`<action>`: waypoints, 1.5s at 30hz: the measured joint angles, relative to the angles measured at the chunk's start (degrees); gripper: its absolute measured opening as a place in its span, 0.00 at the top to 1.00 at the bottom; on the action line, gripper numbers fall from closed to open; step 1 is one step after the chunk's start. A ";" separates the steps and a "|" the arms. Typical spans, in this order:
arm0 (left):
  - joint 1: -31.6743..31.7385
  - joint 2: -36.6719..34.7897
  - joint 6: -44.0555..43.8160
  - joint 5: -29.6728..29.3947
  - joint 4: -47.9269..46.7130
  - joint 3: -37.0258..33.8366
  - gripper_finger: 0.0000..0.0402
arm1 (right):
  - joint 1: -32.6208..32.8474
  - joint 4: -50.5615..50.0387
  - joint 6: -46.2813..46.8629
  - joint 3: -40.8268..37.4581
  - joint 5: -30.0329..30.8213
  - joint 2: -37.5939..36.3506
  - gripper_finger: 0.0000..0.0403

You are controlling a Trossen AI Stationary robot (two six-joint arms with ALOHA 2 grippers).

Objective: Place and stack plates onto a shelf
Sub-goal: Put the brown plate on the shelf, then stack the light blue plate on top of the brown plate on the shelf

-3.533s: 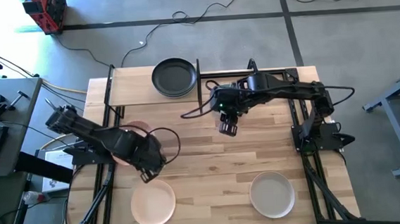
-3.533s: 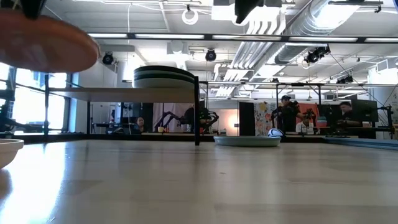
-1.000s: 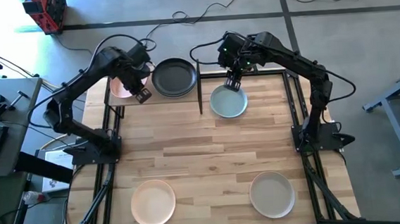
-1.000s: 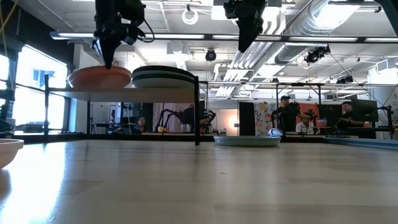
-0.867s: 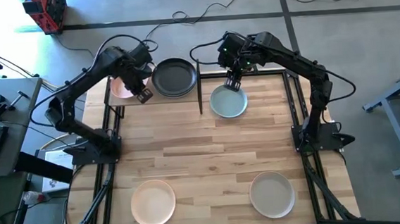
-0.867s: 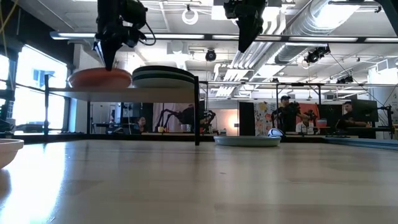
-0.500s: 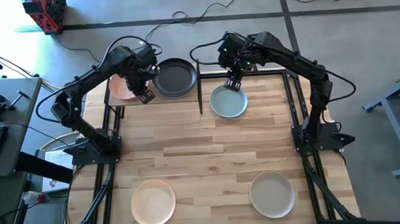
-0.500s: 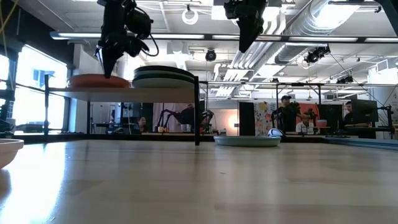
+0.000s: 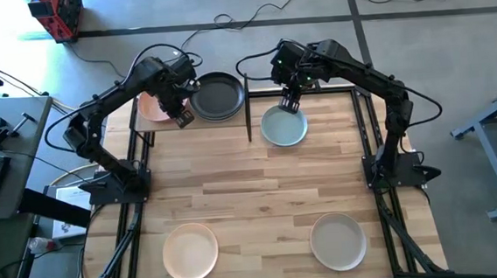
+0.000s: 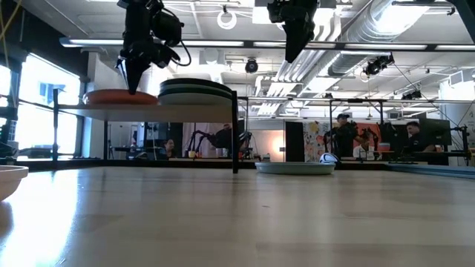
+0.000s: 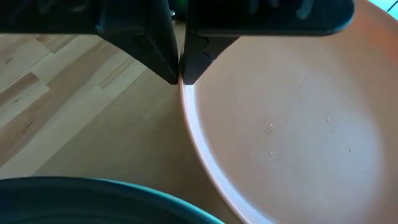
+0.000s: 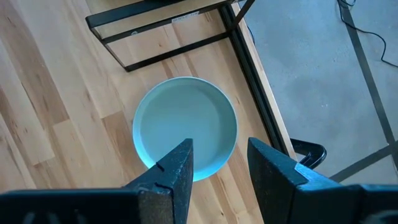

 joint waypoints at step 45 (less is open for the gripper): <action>-24.17 -10.99 -25.06 15.14 -2.22 0.04 0.90 | 2.42 -5.34 -6.49 0.00 -20.83 1.18 0.68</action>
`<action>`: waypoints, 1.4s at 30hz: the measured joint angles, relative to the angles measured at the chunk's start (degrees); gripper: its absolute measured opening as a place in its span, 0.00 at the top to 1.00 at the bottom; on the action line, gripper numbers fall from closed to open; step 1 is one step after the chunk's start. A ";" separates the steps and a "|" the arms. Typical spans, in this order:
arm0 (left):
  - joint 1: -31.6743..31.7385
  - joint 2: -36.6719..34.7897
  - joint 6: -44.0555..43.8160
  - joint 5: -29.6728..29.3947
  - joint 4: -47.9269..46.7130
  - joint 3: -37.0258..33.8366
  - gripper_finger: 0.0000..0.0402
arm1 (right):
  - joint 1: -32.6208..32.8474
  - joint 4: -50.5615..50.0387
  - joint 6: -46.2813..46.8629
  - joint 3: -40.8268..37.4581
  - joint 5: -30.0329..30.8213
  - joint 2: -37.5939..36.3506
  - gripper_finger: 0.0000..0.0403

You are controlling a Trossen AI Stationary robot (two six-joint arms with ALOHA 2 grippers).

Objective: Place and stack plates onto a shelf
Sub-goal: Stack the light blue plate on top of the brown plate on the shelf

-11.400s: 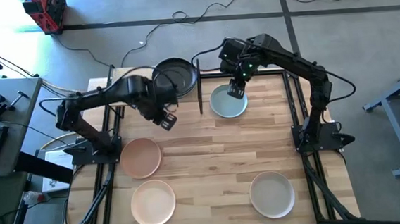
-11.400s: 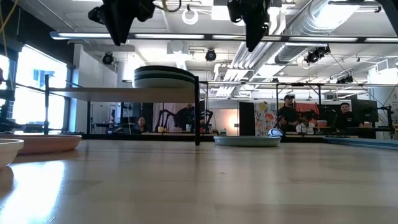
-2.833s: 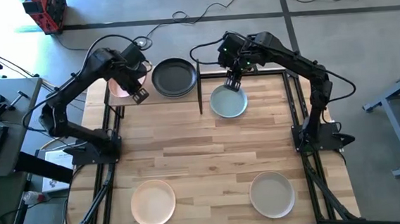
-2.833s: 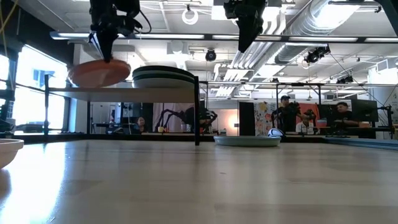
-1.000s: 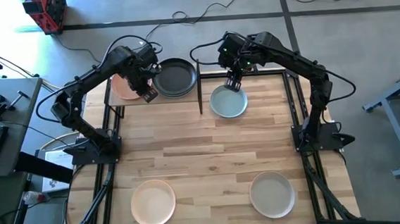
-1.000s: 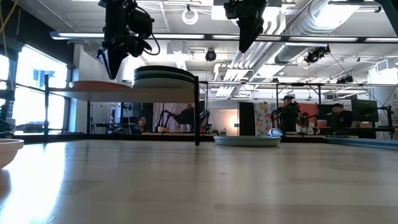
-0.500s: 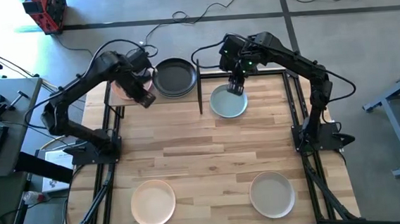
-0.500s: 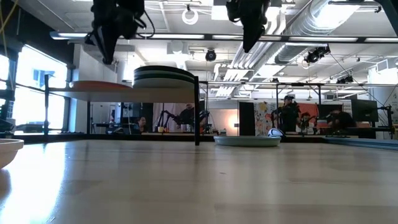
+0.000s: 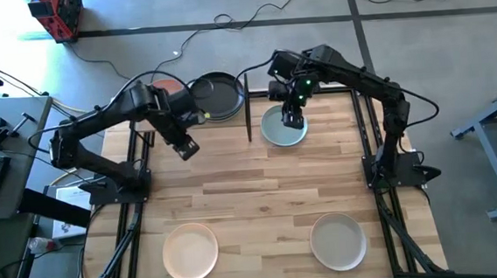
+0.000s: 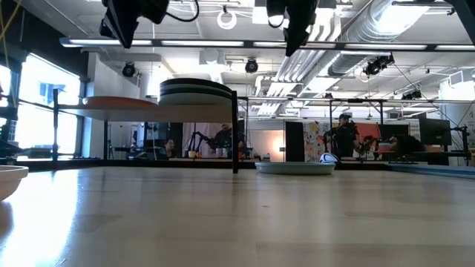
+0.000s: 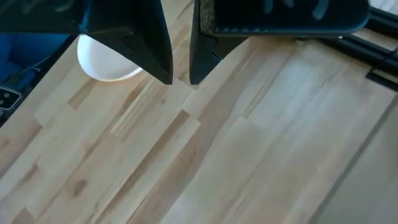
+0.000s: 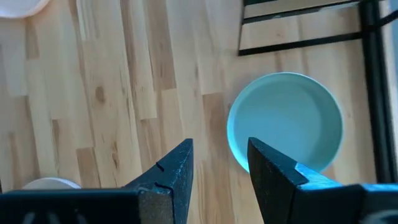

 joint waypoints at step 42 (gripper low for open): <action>-5.14 0.02 -1.94 -3.10 3.69 0.00 0.91 | 3.02 43.88 -11.69 -51.95 6.26 0.63 0.68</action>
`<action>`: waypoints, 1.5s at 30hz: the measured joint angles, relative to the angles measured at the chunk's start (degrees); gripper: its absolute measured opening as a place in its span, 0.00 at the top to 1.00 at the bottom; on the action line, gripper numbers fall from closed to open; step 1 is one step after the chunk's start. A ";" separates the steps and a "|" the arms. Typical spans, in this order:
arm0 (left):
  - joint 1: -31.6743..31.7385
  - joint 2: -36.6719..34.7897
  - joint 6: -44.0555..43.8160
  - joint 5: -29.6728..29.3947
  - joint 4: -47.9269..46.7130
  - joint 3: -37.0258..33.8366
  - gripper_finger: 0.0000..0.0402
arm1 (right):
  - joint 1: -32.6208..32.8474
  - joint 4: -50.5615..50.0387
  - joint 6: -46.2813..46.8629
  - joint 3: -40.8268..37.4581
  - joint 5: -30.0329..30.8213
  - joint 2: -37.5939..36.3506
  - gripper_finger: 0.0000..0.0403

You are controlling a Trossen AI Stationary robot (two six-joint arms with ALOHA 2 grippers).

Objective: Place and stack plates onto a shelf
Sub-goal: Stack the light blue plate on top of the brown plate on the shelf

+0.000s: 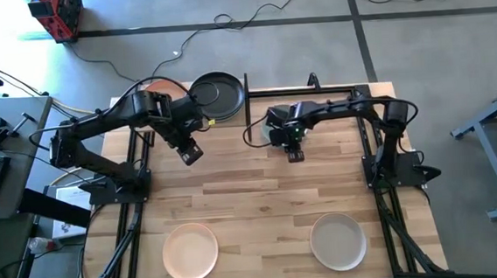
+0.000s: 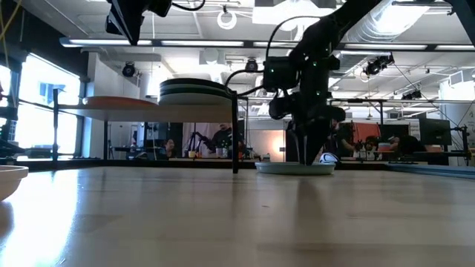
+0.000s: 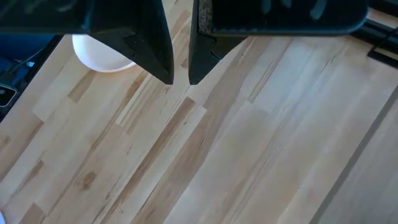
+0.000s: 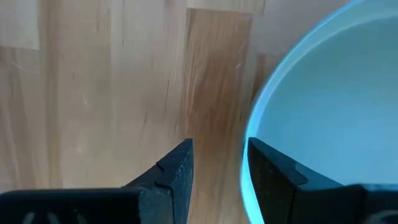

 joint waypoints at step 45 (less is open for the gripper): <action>0.01 0.00 1.49 -3.51 -0.07 0.00 0.91 | 0.47 5.82 6.37 -2.62 6.26 0.11 0.98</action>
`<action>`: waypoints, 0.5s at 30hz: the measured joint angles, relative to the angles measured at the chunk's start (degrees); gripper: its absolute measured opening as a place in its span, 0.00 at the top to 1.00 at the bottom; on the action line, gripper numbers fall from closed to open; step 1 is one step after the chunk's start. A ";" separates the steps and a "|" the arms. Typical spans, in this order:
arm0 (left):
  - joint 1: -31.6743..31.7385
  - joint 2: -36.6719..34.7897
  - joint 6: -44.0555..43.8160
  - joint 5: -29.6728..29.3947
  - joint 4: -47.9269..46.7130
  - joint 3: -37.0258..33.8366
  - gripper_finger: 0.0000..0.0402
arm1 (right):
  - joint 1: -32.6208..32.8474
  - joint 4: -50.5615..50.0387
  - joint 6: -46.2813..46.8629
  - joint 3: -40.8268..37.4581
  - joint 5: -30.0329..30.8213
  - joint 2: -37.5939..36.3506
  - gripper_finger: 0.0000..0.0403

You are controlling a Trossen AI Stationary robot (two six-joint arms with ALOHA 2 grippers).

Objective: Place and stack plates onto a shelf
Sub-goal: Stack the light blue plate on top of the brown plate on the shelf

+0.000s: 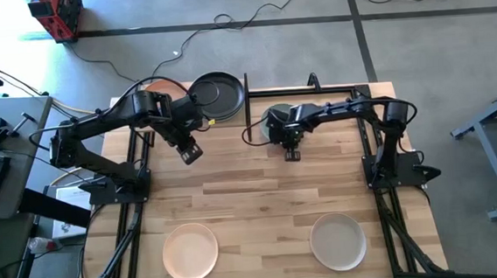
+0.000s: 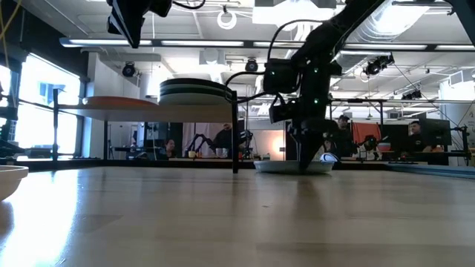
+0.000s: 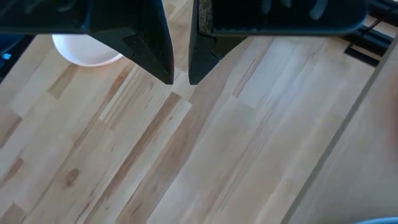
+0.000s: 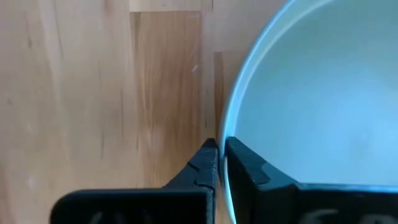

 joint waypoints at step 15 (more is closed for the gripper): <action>0.01 0.00 1.96 -7.02 -0.02 0.00 0.91 | 2.17 -12.23 1.49 8.40 -0.04 -0.02 1.00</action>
